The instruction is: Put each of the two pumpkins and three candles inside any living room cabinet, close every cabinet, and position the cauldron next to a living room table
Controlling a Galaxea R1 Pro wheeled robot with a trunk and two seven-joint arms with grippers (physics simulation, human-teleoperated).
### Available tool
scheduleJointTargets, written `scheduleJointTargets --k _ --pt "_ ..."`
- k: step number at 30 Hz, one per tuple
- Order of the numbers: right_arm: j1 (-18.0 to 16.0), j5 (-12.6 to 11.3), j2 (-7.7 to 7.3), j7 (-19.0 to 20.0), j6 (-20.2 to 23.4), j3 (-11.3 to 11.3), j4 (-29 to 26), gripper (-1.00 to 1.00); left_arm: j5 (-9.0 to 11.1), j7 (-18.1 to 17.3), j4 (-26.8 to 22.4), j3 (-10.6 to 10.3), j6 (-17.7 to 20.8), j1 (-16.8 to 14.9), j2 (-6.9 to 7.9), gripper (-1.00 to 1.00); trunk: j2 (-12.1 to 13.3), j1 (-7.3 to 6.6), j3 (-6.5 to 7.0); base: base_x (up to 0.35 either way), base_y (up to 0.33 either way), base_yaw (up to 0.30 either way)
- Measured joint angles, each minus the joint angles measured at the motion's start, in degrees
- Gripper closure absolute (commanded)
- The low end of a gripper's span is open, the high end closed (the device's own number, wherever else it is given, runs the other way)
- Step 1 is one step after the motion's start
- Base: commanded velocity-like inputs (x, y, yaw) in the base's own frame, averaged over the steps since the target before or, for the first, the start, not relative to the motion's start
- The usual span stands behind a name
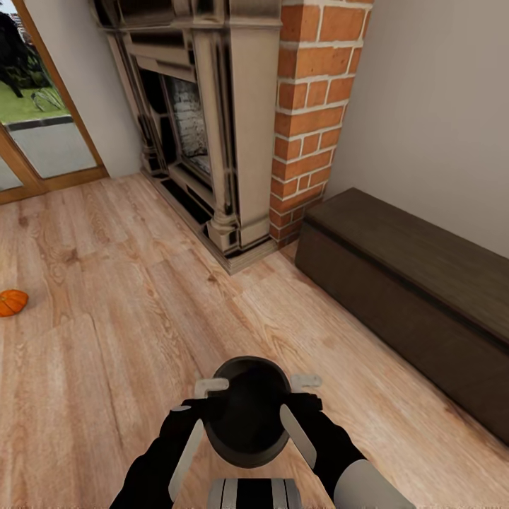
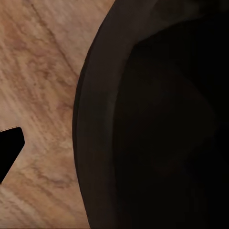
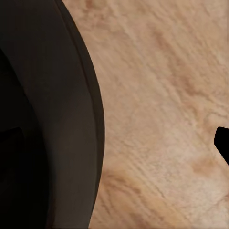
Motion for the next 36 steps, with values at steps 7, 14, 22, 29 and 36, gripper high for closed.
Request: scheduleJointTargets --k 7,14,22,29,36 --pt "-0.27 -0.02 0.00 -0.01 -0.34 0.07 0.60 -1.00 -0.04 2.75 0.69 0.01 -3.62 0.00 0.00 -1.00 -0.09 0.18 -1.55 0.000 0.000 0.000" --pt "-0.28 -0.09 0.00 -0.01 -0.35 0.09 0.64 -1.00 -0.10 4.31 0.81 0.01 -3.88 0.00 0.00 -1.00 -0.11 0.21 -1.77 0.000 0.000 0.000" --pt "-0.29 -0.09 0.00 -0.01 -0.35 0.10 0.71 -1.00 -0.10 4.38 0.82 0.01 -3.84 0.00 0.00 -1.00 -0.16 0.31 -2.67 0.000 0.000 0.000" --pt "-0.29 -0.09 0.00 -0.01 -0.37 0.10 0.71 -1.00 -0.10 4.36 0.82 -0.03 -3.84 0.00 0.00 -1.00 -0.16 0.31 -2.67 0.000 0.000 0.000" --pt "-0.29 -0.09 0.00 -0.01 -0.36 0.16 0.71 -1.00 0.63 3.99 0.98 -0.09 -4.00 0.00 0.00 1.00 -0.16 0.31 -2.67 0.000 0.000 0.000"
